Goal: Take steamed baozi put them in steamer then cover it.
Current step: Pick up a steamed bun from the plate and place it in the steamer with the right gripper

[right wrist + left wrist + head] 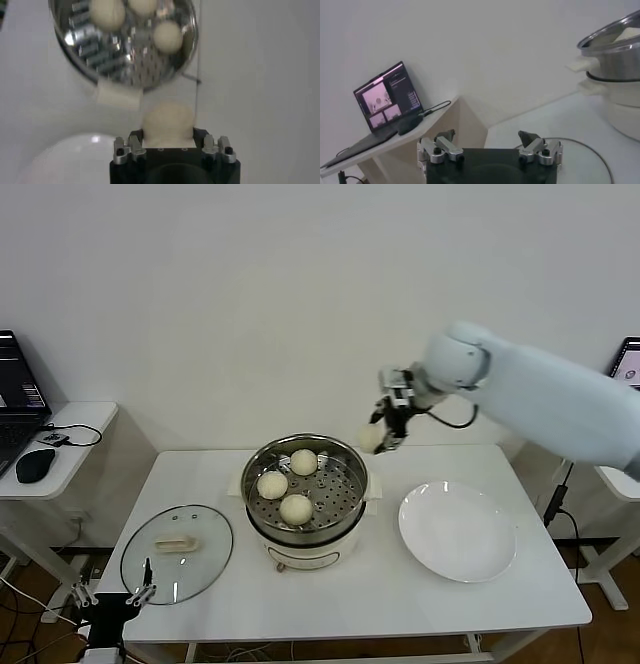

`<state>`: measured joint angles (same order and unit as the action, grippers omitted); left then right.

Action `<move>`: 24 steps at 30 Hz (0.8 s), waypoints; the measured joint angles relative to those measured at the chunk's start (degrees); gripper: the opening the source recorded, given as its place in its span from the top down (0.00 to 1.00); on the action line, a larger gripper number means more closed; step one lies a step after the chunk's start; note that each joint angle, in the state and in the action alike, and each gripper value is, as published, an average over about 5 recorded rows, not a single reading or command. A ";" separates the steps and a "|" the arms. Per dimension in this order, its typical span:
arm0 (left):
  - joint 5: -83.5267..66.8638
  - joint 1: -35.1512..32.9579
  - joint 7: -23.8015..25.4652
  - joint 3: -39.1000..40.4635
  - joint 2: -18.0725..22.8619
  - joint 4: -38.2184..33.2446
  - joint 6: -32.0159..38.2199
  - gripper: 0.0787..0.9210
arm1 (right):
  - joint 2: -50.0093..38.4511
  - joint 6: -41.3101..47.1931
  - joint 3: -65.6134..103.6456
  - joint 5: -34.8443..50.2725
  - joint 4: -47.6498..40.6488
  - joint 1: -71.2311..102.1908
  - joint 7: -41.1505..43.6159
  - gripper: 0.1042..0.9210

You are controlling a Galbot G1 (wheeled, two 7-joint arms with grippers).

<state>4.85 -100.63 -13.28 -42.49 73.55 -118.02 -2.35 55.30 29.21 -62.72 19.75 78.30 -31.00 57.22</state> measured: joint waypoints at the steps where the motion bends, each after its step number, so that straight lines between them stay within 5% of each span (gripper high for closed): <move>1: -0.02 -0.01 0.00 -0.08 0.05 0.00 0.00 0.12 | 1.13 0.76 -0.36 0.71 -0.30 0.18 -0.49 0.37; 24: -0.40 0.88 -0.20 -0.46 0.03 1.18 0.29 0.12 | 13.23 10.59 -3.68 -0.27 -7.72 9.19 -6.59 0.37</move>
<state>4.45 -99.75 -13.47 -42.95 73.58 -116.84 -2.06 68.52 39.80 -66.40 19.48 70.58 -21.81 50.63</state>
